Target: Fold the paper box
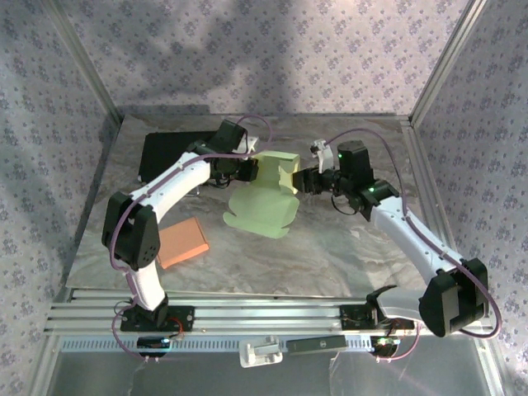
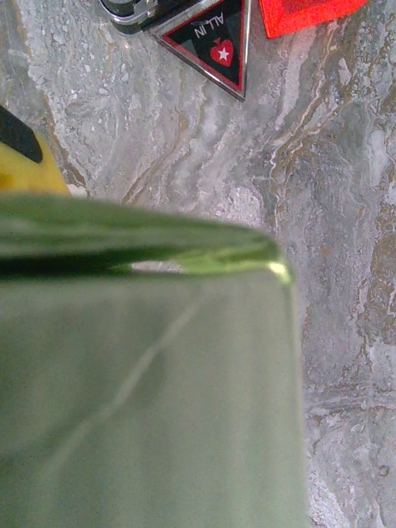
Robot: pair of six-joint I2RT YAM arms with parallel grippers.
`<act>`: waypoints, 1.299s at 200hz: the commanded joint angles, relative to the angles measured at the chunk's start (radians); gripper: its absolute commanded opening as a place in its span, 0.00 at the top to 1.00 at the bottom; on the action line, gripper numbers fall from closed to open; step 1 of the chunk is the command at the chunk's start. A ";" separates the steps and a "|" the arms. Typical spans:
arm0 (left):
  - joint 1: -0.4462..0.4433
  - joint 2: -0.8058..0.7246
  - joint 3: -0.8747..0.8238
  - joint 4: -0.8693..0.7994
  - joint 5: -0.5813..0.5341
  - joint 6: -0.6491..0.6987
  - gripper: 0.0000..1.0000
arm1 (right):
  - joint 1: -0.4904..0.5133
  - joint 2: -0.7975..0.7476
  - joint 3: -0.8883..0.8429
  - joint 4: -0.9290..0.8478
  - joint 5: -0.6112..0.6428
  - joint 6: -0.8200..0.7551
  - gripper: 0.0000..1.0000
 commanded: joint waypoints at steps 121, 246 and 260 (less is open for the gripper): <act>-0.051 -0.062 0.012 -0.035 -0.064 -0.011 1.00 | 0.256 0.134 0.167 -0.167 0.776 0.039 0.76; -0.093 -0.072 0.021 -0.059 -0.147 -0.082 1.00 | 0.400 0.329 0.369 -0.416 1.184 0.279 0.98; -0.093 -0.073 0.019 -0.059 -0.149 -0.084 1.00 | 0.395 0.338 0.383 -0.419 1.169 0.271 0.92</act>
